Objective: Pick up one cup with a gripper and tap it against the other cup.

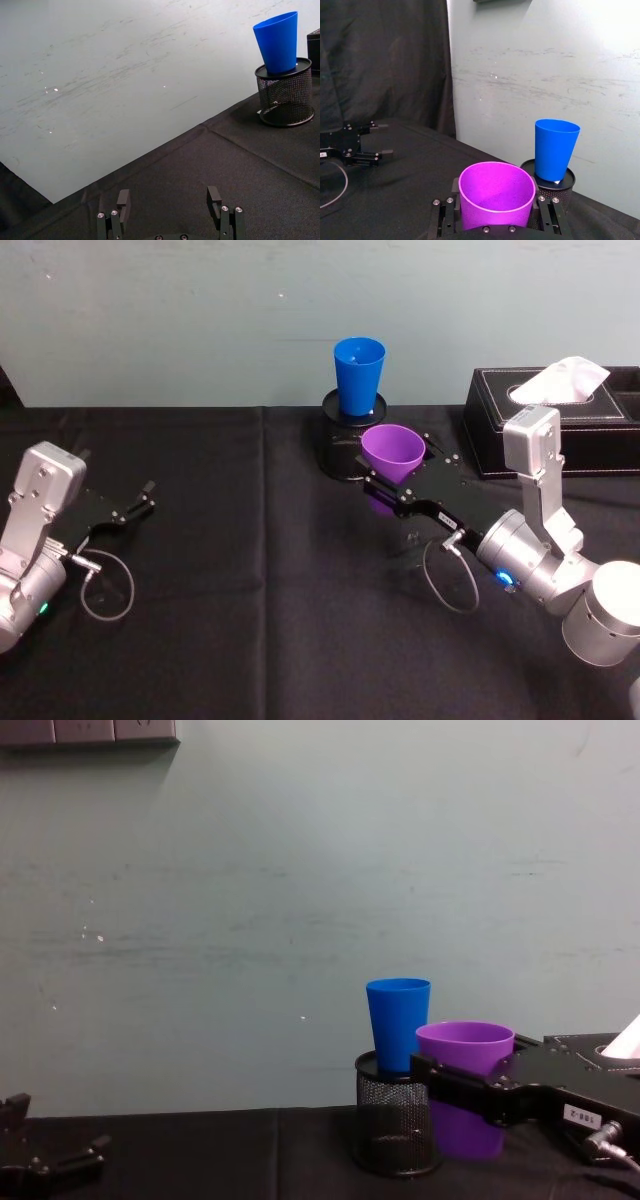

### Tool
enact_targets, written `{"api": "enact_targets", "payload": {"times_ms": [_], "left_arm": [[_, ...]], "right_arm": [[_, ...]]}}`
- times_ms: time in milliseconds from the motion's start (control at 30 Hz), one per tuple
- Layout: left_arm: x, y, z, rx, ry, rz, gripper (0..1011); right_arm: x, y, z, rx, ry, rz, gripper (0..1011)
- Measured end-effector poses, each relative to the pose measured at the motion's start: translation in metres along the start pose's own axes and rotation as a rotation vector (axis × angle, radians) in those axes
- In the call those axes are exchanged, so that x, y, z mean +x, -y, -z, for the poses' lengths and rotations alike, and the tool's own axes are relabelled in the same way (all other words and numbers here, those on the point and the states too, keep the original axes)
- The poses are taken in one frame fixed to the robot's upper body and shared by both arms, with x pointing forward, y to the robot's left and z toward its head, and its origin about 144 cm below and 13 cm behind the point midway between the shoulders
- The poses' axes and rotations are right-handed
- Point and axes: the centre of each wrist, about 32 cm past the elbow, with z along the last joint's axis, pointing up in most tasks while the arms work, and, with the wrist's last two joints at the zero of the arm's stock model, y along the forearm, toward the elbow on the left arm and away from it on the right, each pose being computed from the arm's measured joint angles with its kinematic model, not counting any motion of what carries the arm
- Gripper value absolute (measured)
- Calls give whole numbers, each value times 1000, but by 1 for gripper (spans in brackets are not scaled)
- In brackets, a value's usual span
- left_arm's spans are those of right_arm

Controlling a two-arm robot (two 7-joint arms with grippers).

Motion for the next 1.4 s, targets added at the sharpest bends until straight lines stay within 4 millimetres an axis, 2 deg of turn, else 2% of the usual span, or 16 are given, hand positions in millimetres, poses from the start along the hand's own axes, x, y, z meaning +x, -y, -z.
{"api": "enact_targets", "payload": {"times_ms": [767,1033,1400], "left_arm": [[0,0,0,0,0,0,1000],[0,0,0,0,0,0,1000],[0,0,0,0,0,0,1000]], "right_arm": [[0,-1,0,0,1,1,751],[-1,-17,0,-12,31,71,751],[-2,-57,5,-34,45,212,751]]}}
